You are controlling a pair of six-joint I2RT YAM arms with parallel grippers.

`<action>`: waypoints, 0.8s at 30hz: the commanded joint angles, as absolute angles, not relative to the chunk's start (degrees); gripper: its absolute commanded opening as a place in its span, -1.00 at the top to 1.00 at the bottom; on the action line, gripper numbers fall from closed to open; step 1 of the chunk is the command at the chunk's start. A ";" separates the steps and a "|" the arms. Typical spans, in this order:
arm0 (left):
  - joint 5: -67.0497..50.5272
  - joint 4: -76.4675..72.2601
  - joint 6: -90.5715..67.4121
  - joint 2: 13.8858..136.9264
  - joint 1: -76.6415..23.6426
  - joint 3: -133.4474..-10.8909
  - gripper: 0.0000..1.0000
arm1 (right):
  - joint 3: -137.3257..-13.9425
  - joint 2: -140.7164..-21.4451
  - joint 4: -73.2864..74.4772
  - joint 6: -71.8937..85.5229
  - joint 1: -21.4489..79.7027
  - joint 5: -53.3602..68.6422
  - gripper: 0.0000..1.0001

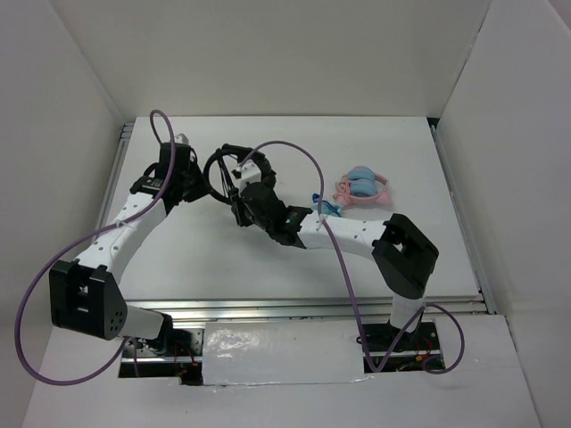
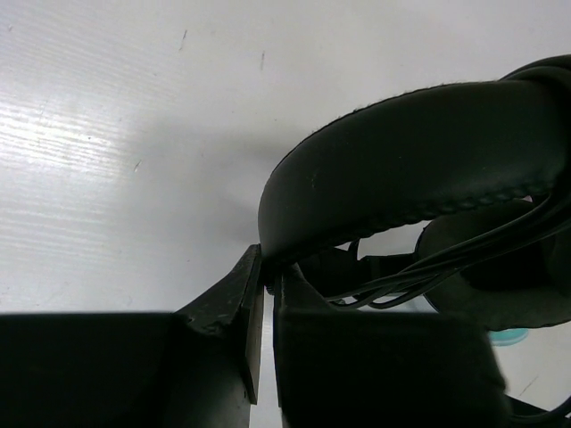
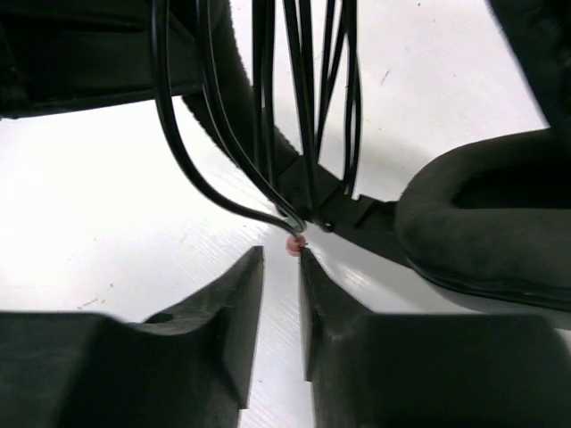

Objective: Wrap the headphones

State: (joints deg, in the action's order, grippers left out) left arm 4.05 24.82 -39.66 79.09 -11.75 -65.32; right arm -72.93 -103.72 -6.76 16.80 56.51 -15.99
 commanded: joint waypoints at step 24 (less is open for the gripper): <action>-0.79 24.16 -40.70 89.11 -4.57 -76.72 1.00 | -51.23 -69.36 3.84 31.27 53.38 -35.69 -0.99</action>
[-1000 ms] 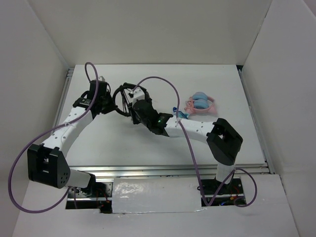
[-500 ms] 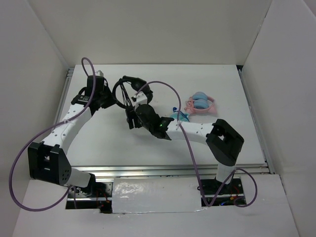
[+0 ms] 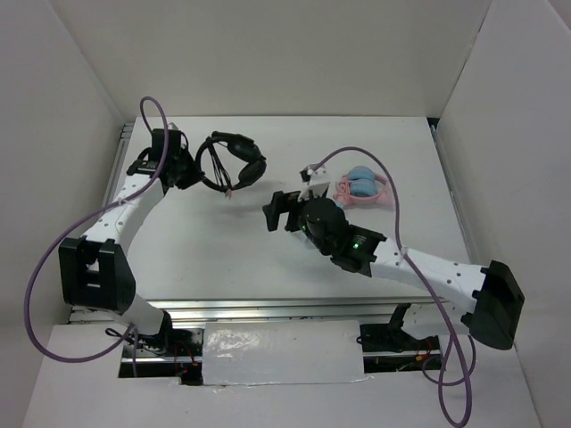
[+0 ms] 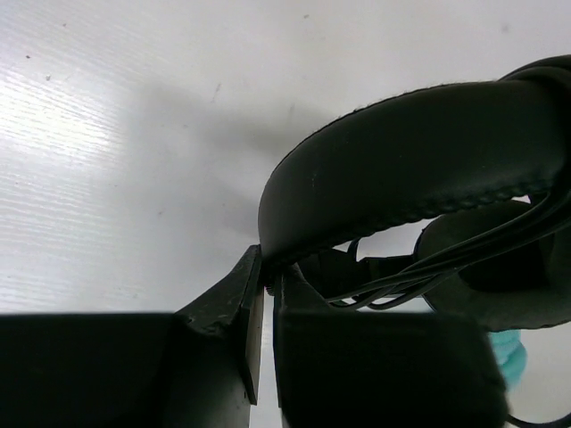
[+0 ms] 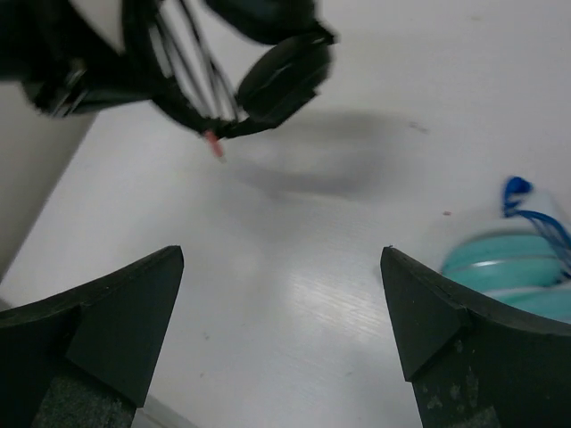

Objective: Wrap the headphones

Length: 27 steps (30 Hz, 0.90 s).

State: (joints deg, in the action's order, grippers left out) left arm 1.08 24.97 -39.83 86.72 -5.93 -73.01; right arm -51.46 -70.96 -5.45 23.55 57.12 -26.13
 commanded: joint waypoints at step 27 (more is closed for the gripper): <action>-17.15 34.35 -36.12 119.34 5.54 -97.20 1.00 | -54.84 -67.14 24.61 44.56 37.35 -26.37 -0.99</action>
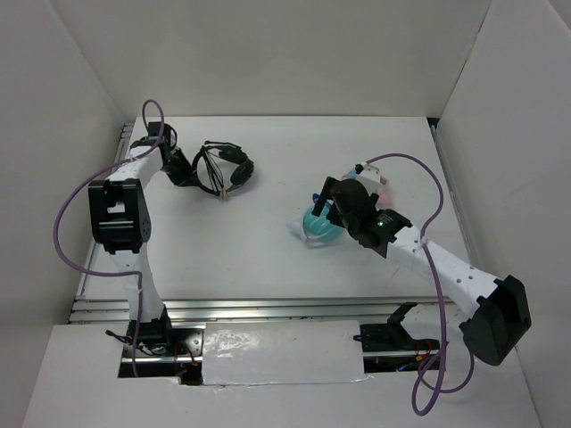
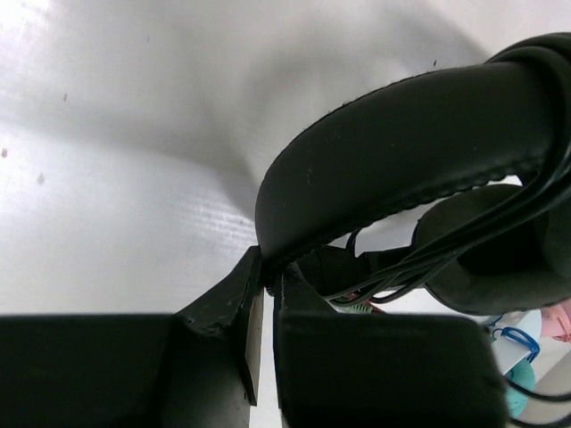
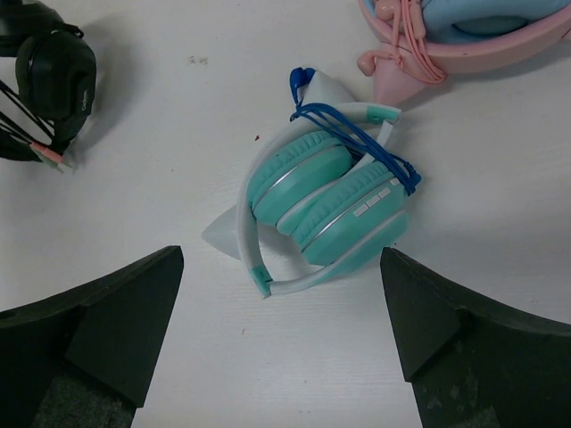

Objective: Wrap the headphones

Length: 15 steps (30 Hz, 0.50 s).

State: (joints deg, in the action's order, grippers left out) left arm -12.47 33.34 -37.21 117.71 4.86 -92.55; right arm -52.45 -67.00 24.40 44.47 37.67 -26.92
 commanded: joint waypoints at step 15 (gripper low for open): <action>-18.02 37.35 -34.89 126.83 7.21 -103.62 0.25 | -57.48 -70.84 26.72 43.68 36.74 -25.14 -0.99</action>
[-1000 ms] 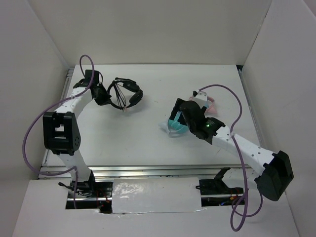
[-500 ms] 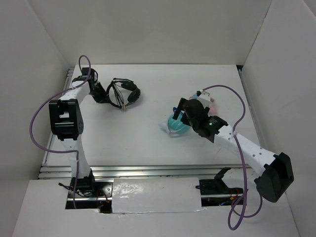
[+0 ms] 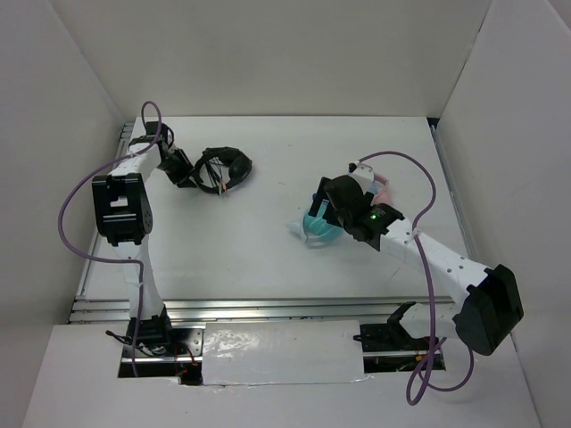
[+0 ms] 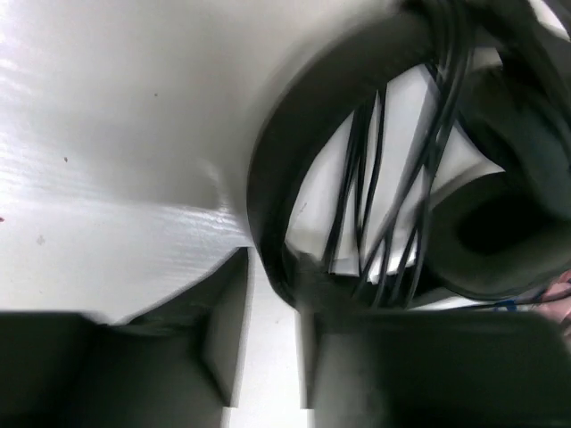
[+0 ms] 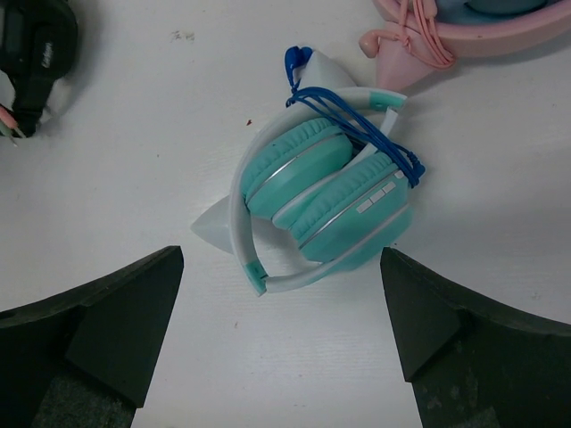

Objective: Wrap the headphones

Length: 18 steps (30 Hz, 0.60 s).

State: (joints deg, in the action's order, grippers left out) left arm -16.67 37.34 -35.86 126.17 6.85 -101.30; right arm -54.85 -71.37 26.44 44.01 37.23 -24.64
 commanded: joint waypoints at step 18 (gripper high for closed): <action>-13.20 39.46 -32.70 115.06 7.47 -104.24 -0.28 | -57.31 -65.84 26.10 41.92 37.62 -25.93 -0.99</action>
